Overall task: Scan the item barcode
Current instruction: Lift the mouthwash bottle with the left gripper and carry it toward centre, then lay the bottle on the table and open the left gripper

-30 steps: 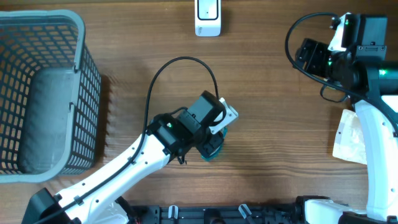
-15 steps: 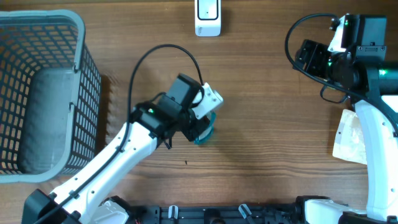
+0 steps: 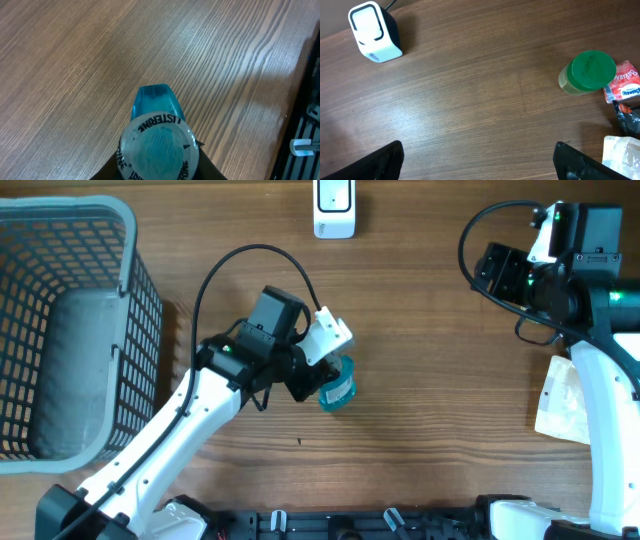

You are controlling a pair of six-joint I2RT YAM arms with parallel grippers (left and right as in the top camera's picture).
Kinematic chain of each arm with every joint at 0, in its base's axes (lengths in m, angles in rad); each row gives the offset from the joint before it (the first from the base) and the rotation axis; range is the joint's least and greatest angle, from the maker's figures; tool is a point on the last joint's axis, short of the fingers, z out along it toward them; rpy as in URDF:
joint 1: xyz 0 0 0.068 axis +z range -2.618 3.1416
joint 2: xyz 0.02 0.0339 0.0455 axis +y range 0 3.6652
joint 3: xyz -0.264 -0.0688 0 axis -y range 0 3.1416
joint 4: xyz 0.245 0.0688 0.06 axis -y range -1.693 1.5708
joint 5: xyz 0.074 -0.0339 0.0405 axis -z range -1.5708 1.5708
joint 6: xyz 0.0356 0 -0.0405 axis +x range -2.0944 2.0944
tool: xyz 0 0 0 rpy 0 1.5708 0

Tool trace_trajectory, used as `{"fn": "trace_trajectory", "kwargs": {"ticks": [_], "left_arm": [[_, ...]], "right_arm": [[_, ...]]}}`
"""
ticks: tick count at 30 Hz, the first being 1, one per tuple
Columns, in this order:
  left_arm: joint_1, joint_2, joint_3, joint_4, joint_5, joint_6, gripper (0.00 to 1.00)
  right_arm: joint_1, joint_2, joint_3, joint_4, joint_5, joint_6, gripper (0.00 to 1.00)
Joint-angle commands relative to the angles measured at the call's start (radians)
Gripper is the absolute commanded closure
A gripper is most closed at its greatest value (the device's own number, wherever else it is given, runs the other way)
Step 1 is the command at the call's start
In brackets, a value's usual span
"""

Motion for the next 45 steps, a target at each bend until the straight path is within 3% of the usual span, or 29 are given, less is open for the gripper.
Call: {"fn": "trace_trajectory", "kwargs": {"ticks": [1,10,20,38,41,42,43,45], "left_arm": [[0.008,0.032,0.001,-0.003,0.036,0.025,0.78],[0.008,0.134,0.002,-0.003,-0.003,0.074,0.69],[0.008,0.133,0.006,-0.001,-0.140,0.071,0.71],[0.007,0.122,0.054,-0.013,-0.188,0.055,0.72],[0.008,0.121,0.054,-0.008,-0.193,0.013,0.50],[0.008,0.121,0.054,-0.005,-0.206,-0.005,0.34],[0.008,0.118,0.055,-0.001,-0.226,-0.031,0.00],[0.008,0.105,0.064,0.003,-0.275,-0.105,0.00]], "right_arm": [[-0.002,0.008,0.004,0.006,0.025,-0.019,0.04],[-0.002,0.008,0.004,0.020,0.025,-0.020,0.04],[-0.002,0.008,0.003,0.029,0.025,-0.020,0.04],[-0.002,0.008,0.003,0.039,0.025,-0.020,0.04],[-0.001,0.009,0.003,0.032,0.001,-0.020,0.00],[-0.001,0.012,0.003,0.027,-0.026,-0.021,0.00],[-0.001,0.017,0.003,0.020,-0.068,-0.040,0.00],[0.001,0.039,0.003,-0.008,-0.157,-0.127,0.00]]}}
